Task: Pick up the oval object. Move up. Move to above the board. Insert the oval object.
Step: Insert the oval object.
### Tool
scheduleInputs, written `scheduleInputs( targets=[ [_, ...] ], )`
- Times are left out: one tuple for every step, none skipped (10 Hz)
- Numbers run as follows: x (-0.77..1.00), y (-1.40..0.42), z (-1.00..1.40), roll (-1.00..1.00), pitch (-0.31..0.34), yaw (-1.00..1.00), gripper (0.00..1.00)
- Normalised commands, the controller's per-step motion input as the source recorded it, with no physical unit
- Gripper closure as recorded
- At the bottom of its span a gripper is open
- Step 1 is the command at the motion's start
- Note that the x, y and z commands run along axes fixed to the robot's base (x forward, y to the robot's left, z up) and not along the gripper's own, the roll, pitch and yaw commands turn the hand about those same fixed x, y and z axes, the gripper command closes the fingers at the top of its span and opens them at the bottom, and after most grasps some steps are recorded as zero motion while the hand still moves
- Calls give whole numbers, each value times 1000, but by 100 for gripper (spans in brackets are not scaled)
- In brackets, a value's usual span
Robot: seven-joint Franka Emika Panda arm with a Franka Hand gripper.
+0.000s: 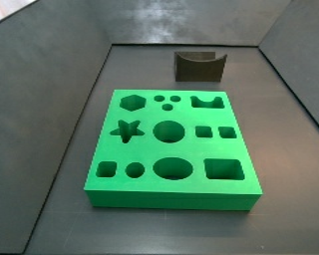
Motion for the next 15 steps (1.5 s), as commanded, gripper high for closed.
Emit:
scheduleInputs(
  targets=[
    [23, -106, -169, -24, -6, -231, 100],
    [169, -100, -137, -17, 0, -154, 100],
    [97, -114, -103, 0, 0, -234, 100],
    [286, -137, -34, 0, 26, -329, 100],
    [263, -183, -63, 0, 63, -411, 100],
    [420, -246, -134, 0, 70, -411, 100],
    [326, -317, -220, 0, 20, -409, 100],
    [269, -351, -280, 0, 0, -440, 100],
    [254, -360, -337, 0, 20, -449, 100],
    [263, -343, -394, 0, 67, -477, 100],
    [117, -334, -403, 0, 57, -589, 100],
    [34, -346, -380, 0, 44, -711, 100],
    [0, -337, -354, -4, 21, -780, 100],
    [0, -306, -363, -20, 0, -806, 100],
    [0, -297, -363, -13, 0, -823, 100]
  ],
)
